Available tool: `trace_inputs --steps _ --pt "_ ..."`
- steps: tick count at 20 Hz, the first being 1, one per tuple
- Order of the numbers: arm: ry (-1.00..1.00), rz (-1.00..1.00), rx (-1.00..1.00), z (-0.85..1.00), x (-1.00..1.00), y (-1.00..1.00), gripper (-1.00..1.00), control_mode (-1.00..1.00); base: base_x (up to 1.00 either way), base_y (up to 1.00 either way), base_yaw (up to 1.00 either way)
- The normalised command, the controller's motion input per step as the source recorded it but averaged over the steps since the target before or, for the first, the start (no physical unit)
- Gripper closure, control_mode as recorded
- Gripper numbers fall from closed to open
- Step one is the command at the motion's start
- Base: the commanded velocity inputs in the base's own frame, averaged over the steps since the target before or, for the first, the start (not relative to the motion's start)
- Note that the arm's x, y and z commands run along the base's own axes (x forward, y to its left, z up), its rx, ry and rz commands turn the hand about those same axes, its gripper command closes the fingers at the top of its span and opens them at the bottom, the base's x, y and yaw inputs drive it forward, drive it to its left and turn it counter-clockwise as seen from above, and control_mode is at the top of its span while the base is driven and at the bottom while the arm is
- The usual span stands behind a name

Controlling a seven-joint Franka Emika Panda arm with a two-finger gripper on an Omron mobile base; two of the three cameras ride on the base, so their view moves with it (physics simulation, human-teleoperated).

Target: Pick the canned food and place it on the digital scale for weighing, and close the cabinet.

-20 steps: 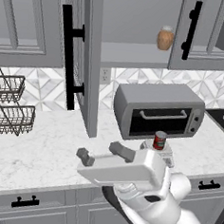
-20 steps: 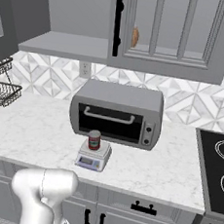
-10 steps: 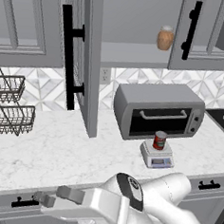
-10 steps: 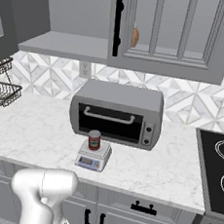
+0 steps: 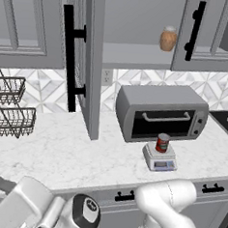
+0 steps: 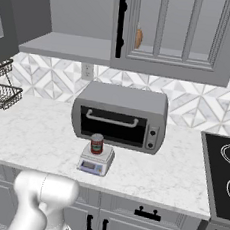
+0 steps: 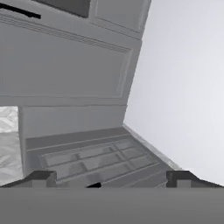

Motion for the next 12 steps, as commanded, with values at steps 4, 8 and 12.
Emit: trace_inputs --steps 4,8,12 --pt "0.35 -0.11 0.31 -0.26 0.39 0.84 -1.0 -1.0 0.0 0.0 0.0" --pt "0.05 -0.25 0.27 -0.78 0.83 0.4 -1.0 -1.0 0.0 0.0 0.0" --pt "0.01 -0.26 0.21 -1.0 1.0 0.02 -1.0 -1.0 0.0 0.0 0.0"
